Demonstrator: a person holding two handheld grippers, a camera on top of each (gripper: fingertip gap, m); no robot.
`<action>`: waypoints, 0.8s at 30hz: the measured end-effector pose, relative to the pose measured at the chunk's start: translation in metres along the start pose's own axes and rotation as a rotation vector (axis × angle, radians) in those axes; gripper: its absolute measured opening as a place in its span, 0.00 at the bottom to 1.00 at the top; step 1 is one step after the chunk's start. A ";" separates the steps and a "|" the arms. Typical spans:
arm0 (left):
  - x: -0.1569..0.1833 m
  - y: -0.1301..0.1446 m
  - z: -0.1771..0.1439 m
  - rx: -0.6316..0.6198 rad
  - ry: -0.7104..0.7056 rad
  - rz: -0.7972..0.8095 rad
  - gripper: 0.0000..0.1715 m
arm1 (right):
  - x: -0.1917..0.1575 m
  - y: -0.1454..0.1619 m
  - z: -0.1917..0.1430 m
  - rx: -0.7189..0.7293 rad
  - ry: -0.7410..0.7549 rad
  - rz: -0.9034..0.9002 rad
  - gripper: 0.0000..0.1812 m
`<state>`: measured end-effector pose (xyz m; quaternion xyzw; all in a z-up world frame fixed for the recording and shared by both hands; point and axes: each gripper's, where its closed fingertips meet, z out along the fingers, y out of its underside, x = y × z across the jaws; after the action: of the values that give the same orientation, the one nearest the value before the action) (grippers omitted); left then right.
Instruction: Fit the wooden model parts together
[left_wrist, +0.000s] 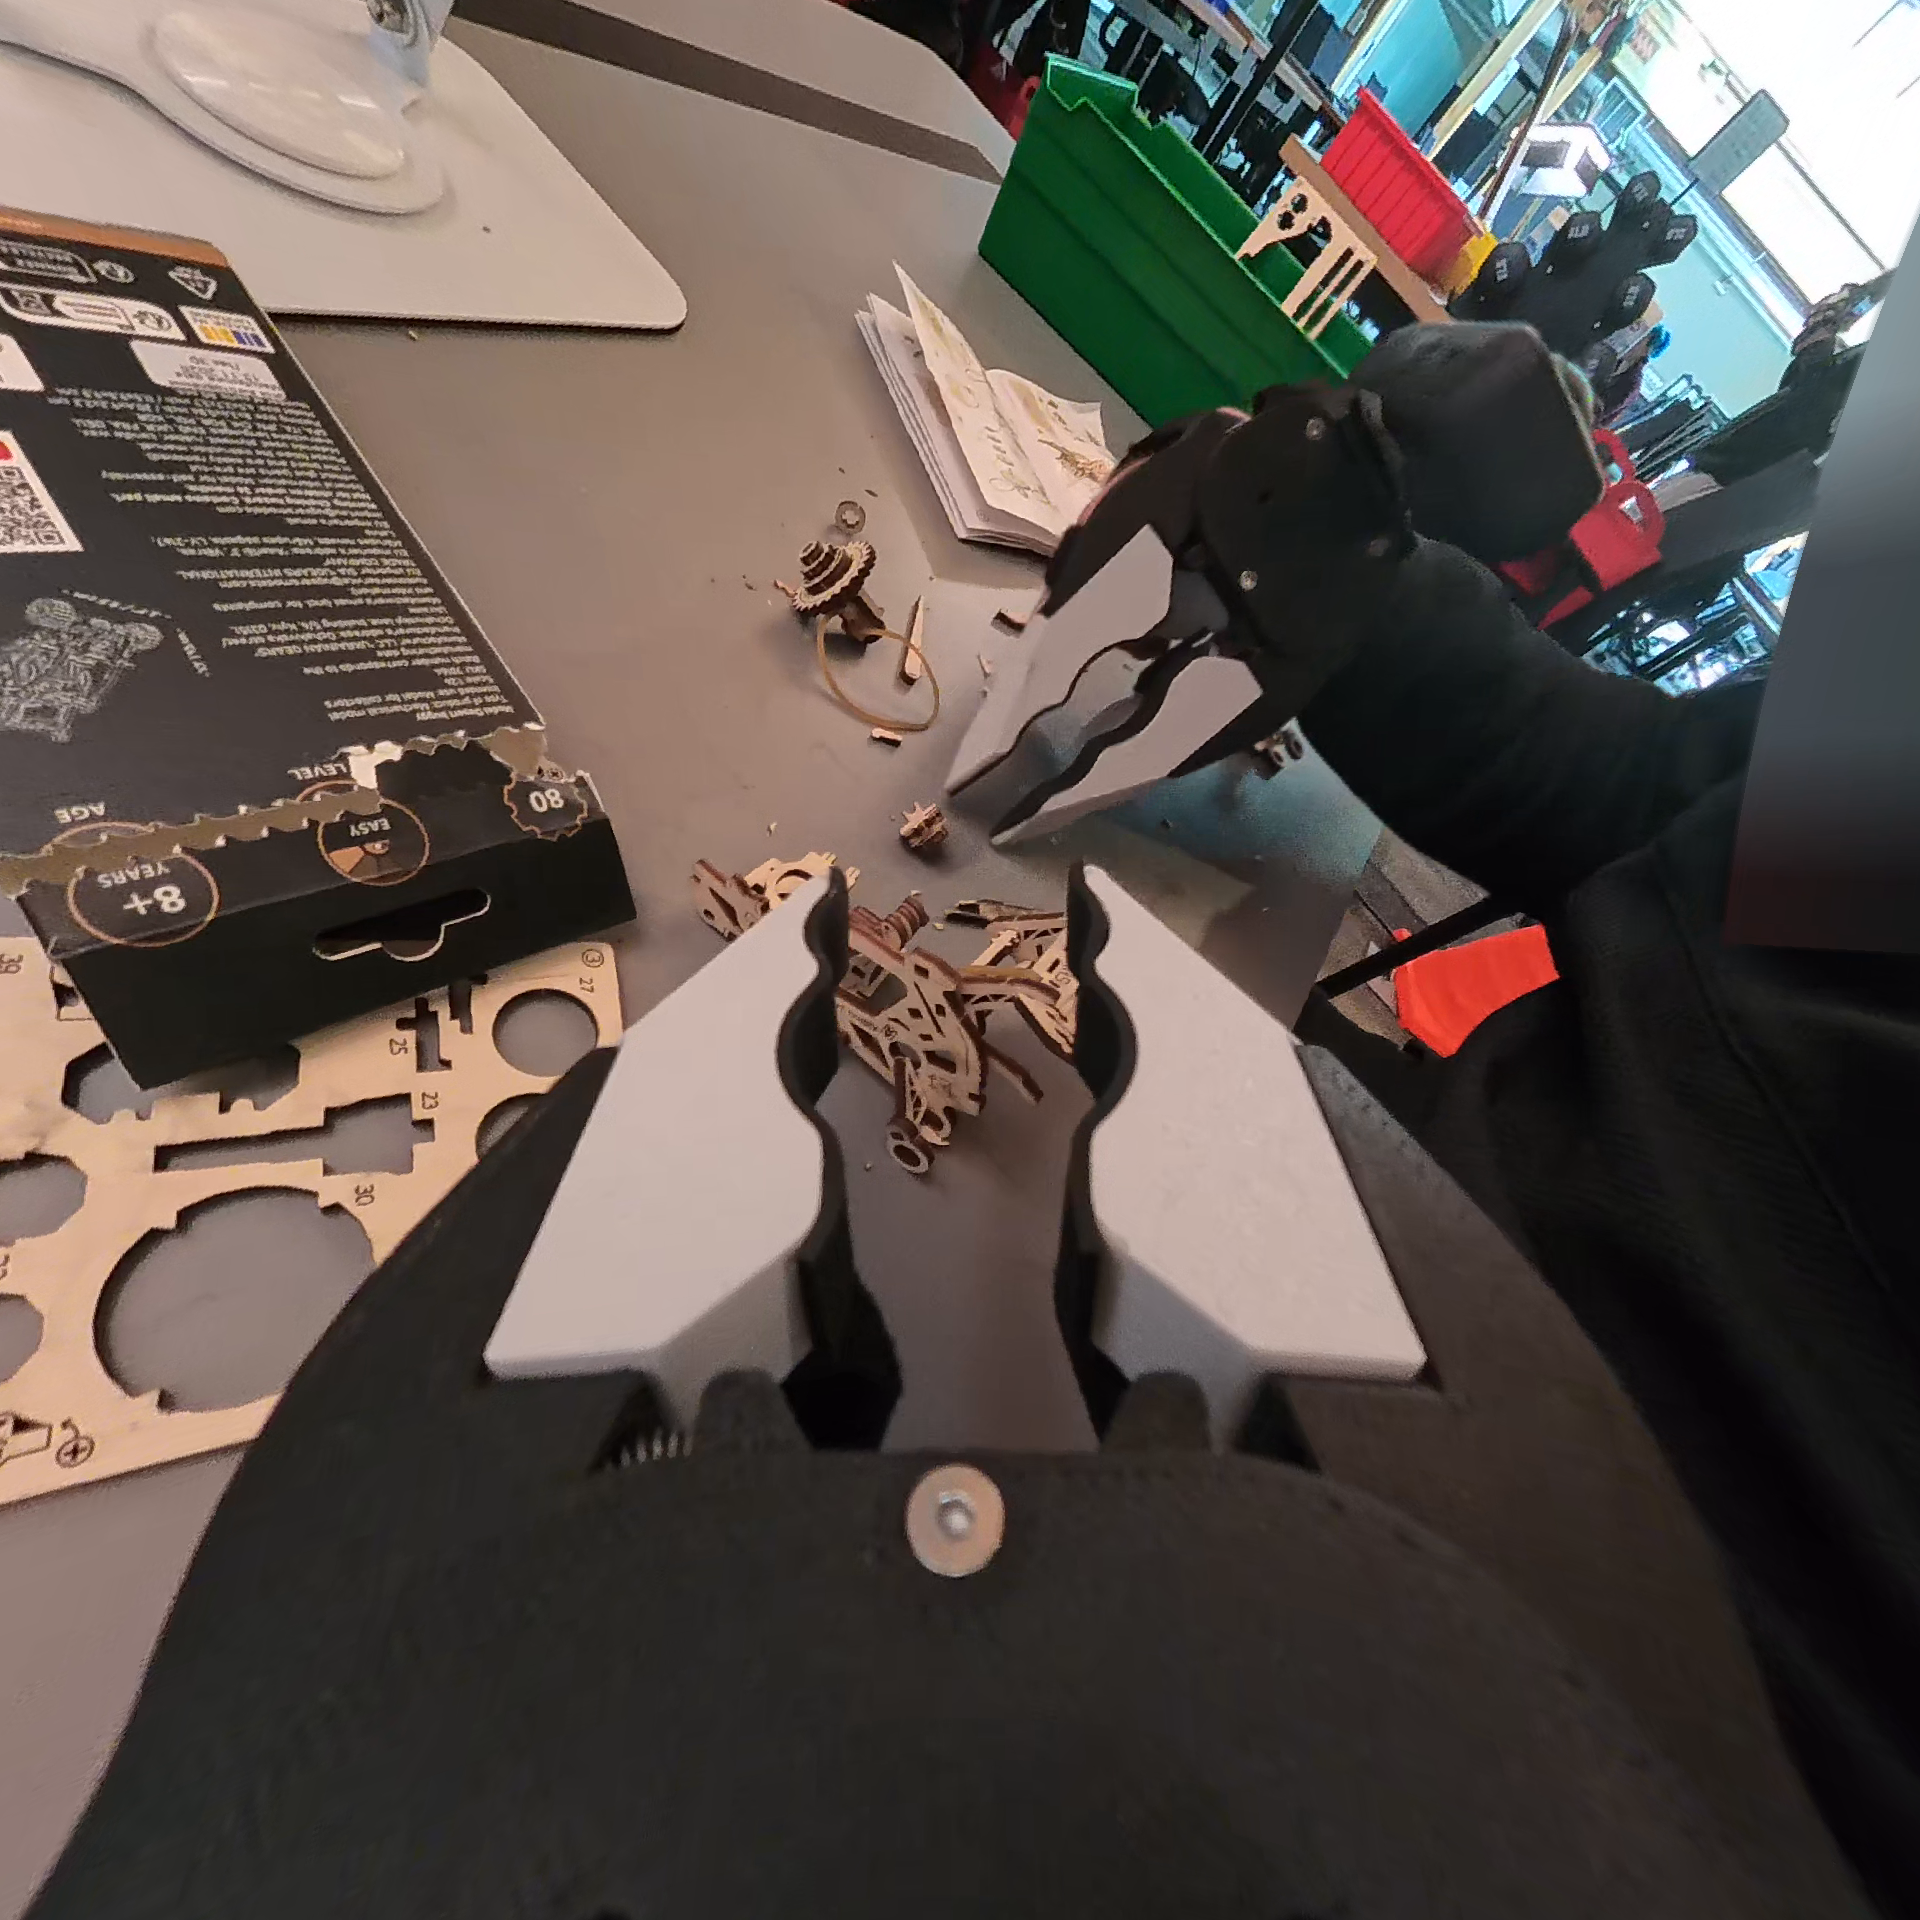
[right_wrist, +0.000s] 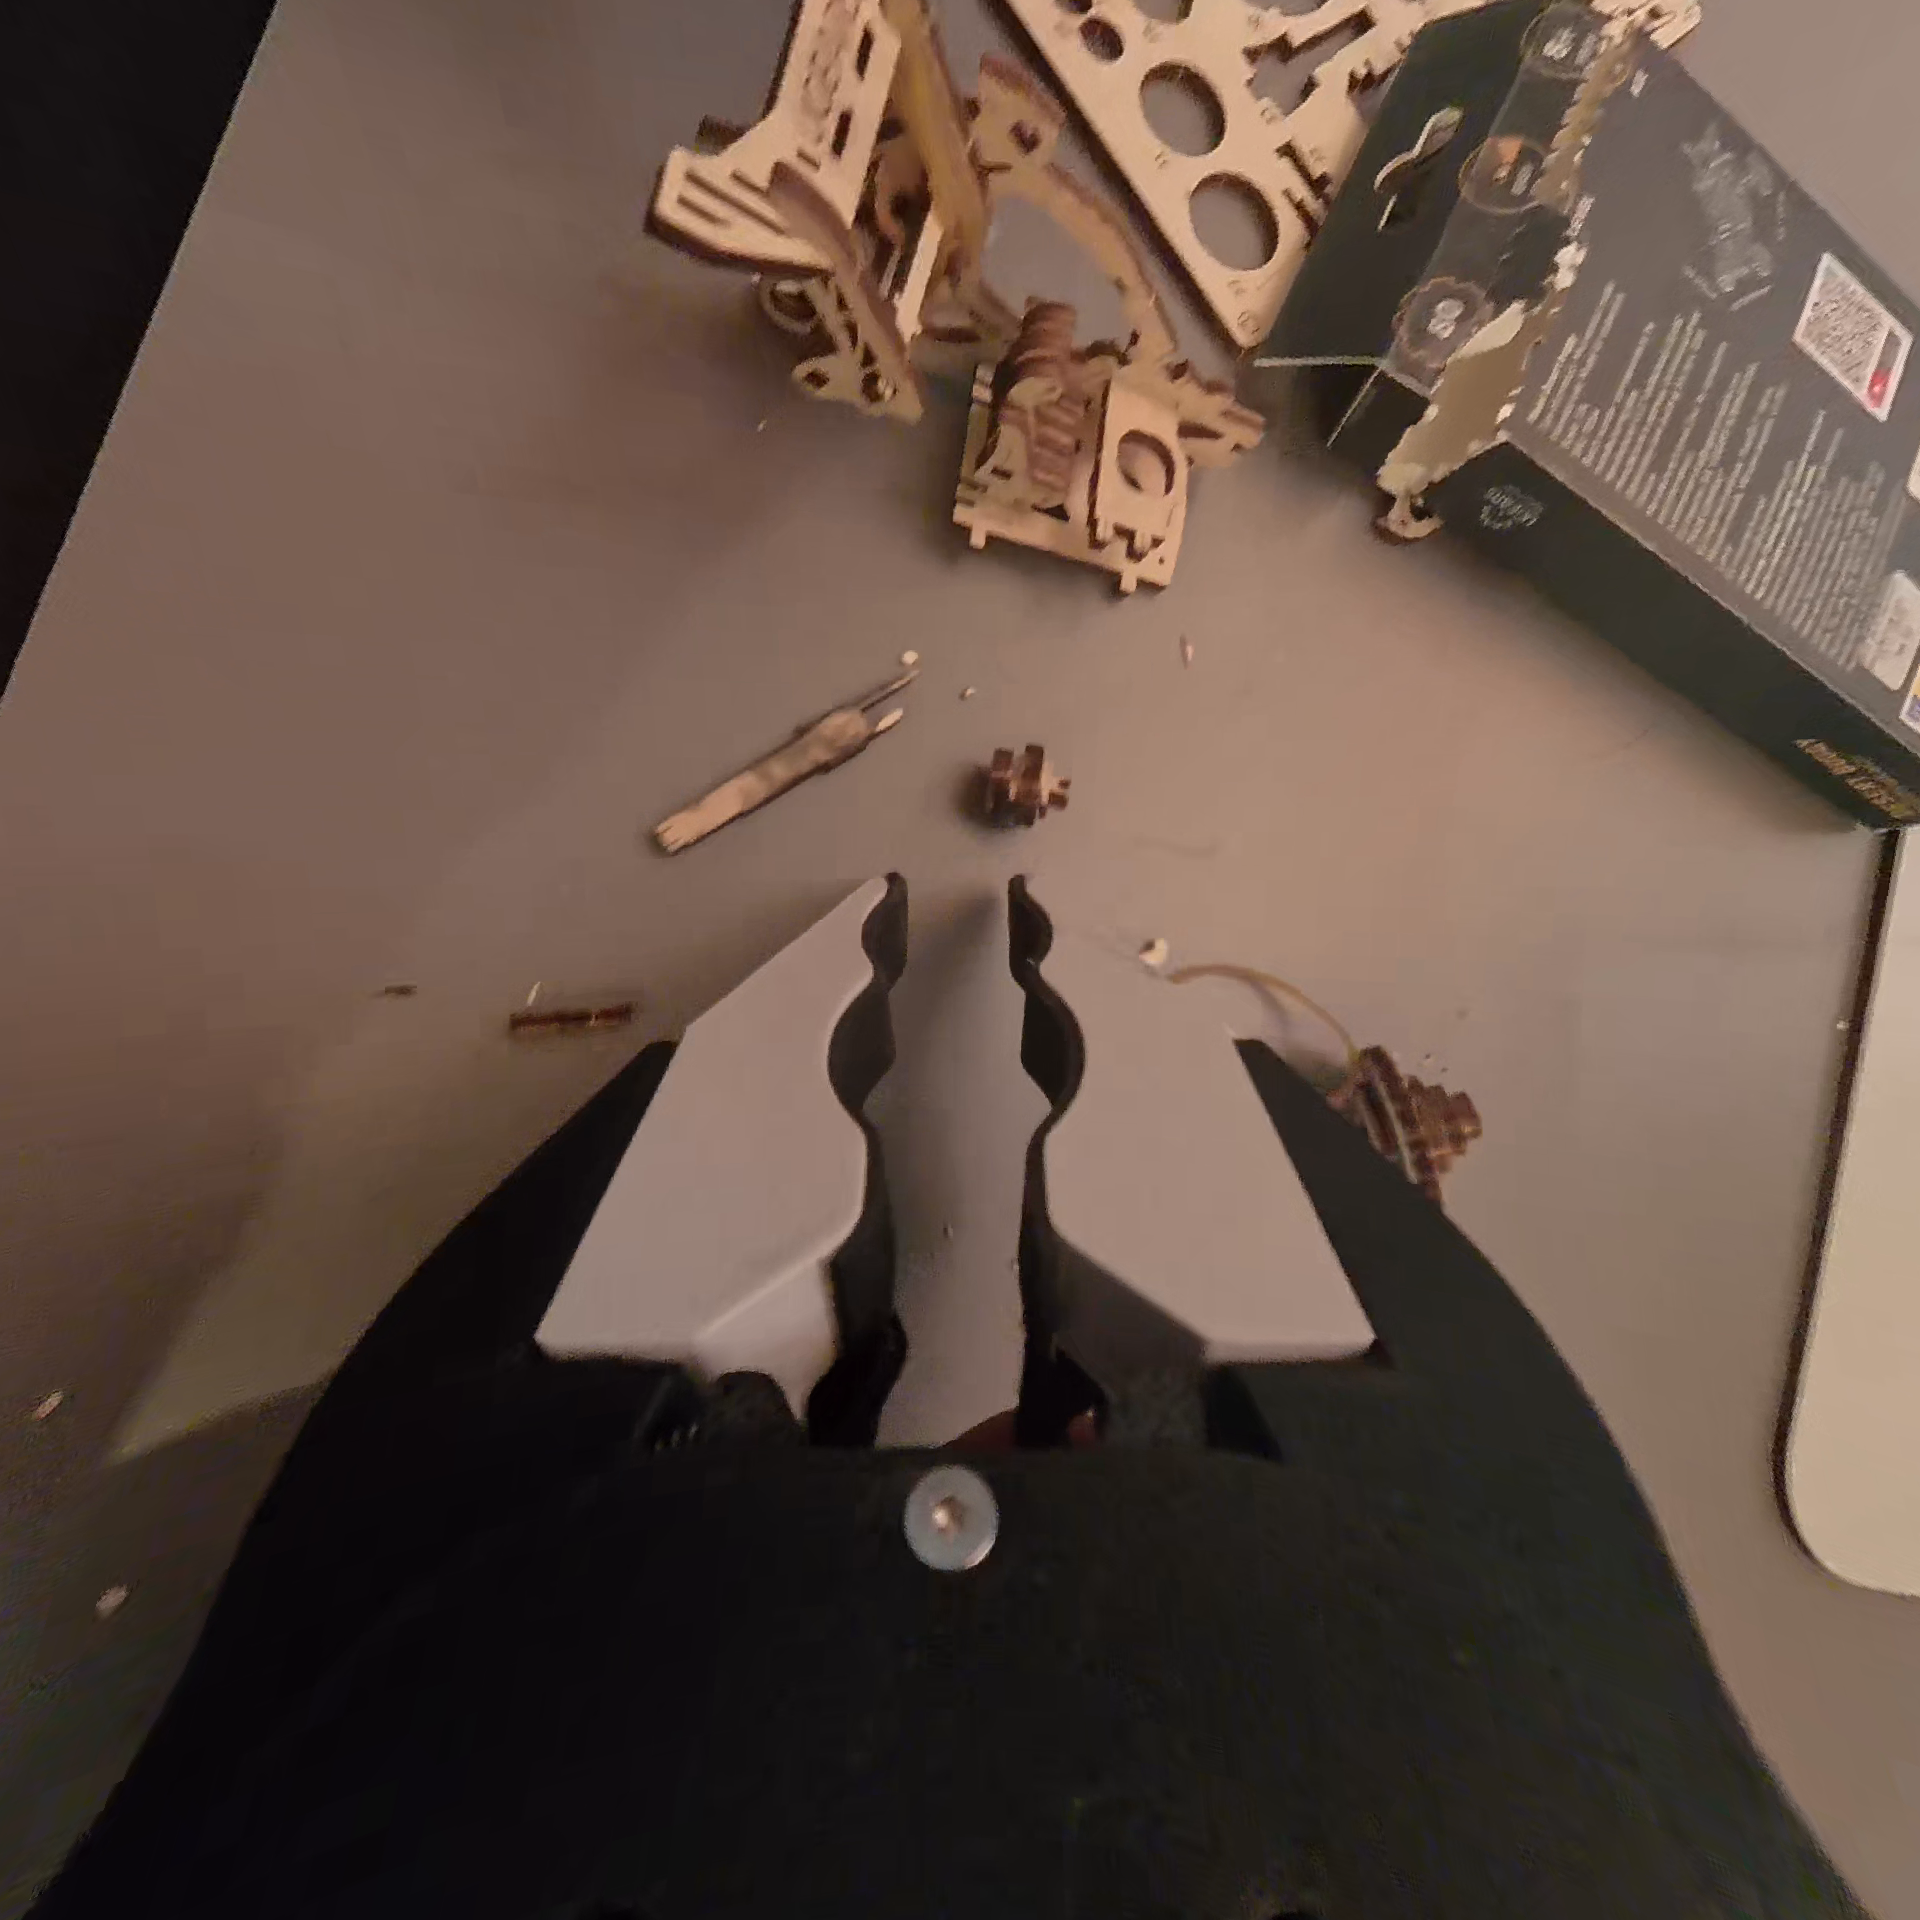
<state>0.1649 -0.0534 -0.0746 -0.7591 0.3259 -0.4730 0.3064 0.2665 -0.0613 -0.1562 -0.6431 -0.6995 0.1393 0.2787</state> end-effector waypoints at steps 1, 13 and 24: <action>0.000 0.000 0.000 0.003 -0.002 0.003 0.23 | 0.001 0.002 -0.003 -0.013 0.000 0.024 0.09; -0.002 0.003 -0.004 0.059 0.023 -0.045 0.23 | 0.014 -0.018 0.011 0.150 -0.204 0.722 0.10; -0.005 0.004 0.000 0.049 0.042 -0.065 0.23 | 0.003 -0.016 0.014 0.063 0.010 0.280 0.05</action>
<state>0.1625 -0.0520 -0.0808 -0.7514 0.2959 -0.5062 0.3025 0.2454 -0.0581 -0.1581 -0.7259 -0.5969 0.1955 0.2803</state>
